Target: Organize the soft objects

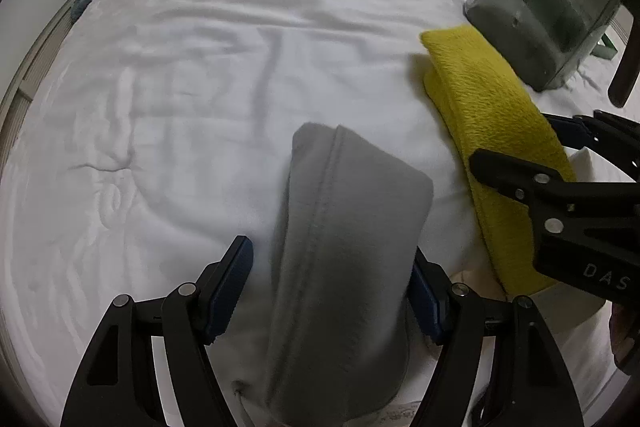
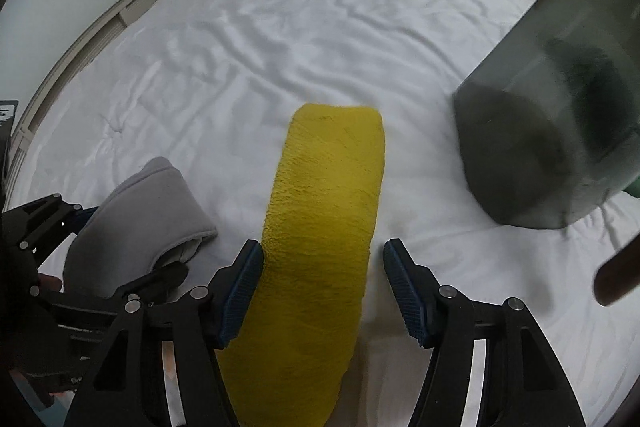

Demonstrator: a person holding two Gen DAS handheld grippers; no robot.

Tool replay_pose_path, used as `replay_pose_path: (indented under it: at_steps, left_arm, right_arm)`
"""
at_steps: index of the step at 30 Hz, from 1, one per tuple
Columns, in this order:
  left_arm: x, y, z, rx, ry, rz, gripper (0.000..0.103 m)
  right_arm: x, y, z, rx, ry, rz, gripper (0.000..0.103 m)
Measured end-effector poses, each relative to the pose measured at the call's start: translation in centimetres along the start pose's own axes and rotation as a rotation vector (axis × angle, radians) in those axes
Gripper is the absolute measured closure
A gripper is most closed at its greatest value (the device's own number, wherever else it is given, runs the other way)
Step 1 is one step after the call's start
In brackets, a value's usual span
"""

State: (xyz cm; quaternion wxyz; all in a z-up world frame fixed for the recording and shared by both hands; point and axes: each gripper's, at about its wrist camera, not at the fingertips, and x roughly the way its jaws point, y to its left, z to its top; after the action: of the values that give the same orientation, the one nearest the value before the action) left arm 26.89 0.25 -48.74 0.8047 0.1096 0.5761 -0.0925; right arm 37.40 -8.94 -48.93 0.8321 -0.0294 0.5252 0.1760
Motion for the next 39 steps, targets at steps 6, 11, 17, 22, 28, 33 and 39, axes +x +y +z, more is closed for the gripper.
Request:
replay_pose_path:
  at_steps: [6,11,17,22,28,33,39]
  left_arm:
    - [0.5,0.1,0.0,-0.005,0.000,-0.033,0.053]
    - [0.1,0.1,0.0,0.004,-0.008,-0.079,0.069]
    - [-1.2,0.2,0.2,-0.020,-0.028,-0.096,0.071]
    - [-3.3,0.6,0.3,-0.042,-0.072,-0.096,0.072]
    - [-5.5,1.2,0.2,-0.085,-0.133,-0.060,0.072]
    - [-8.0,1.9,0.1,-0.137,-0.178,-0.015,0.072]
    - [-11.7,2.7,0.1,-0.231,-0.221,0.049,0.072]
  right_arm:
    - [1.1,1.6,0.2,-0.081,0.010,0.023,0.074]
    - [1.1,2.5,0.2,-0.124,-0.010,0.023,0.088]
    - [-0.1,1.9,0.0,-0.102,-0.044,0.025,0.089]
    - [-1.7,2.2,-0.4,-0.096,-0.079,0.037,0.089]
    - [-3.8,2.3,-0.7,-0.091,-0.128,0.062,0.089]
    - [-6.4,2.1,-0.8,-0.078,-0.179,0.117,0.089]
    - [-9.7,1.6,-0.7,-0.089,-0.246,0.202,0.089]
